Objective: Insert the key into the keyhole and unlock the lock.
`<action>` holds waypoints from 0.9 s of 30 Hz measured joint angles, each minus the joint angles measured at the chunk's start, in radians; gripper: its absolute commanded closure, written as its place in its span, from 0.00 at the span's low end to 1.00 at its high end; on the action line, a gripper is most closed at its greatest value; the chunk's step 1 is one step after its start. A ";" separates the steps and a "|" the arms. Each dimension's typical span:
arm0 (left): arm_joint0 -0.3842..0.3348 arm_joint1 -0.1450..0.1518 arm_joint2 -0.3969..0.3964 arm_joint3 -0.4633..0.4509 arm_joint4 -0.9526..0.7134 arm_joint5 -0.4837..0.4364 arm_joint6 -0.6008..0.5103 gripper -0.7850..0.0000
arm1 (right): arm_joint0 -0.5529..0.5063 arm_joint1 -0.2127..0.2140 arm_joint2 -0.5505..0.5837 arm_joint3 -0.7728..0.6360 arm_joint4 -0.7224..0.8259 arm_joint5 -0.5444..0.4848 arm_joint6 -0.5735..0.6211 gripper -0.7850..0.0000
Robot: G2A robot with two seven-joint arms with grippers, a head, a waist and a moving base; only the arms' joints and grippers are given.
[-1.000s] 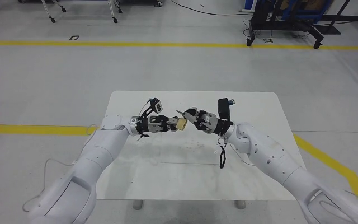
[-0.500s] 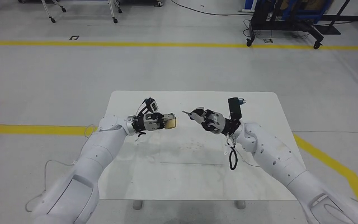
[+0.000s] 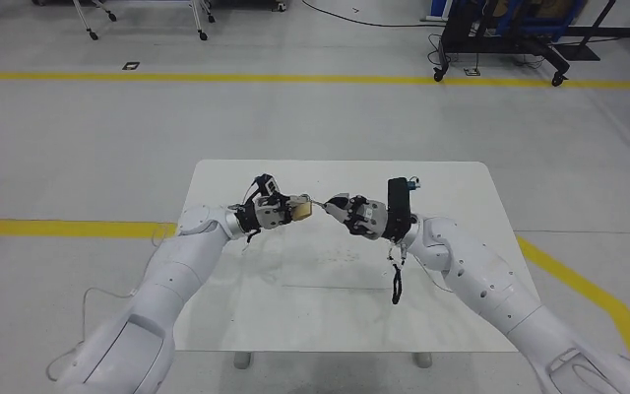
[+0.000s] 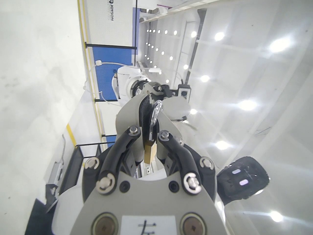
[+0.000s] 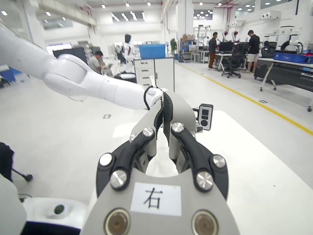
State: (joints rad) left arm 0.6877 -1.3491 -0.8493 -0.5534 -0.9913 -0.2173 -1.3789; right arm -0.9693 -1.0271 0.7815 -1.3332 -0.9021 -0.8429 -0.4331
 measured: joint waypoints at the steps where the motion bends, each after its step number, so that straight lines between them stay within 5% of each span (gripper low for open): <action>1: 0.008 -0.003 -0.005 -0.012 -0.014 0.007 0.017 1.00 | -0.023 0.007 0.018 -0.020 0.013 0.009 0.020 1.00; 15: 0.015 -0.046 -0.022 0.022 -0.082 0.056 0.076 1.00 | -0.248 0.064 0.203 -0.251 0.138 0.105 0.261 1.00; 27: 0.031 -0.044 -0.017 -0.004 -0.046 0.060 0.111 1.00 | -0.252 0.065 0.220 -0.273 0.115 0.127 0.272 1.00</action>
State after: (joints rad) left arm 0.7187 -1.3935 -0.8666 -0.5572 -1.0371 -0.1570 -1.2676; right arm -1.2208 -0.9622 1.0013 -1.6060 -0.7868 -0.7158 -0.1607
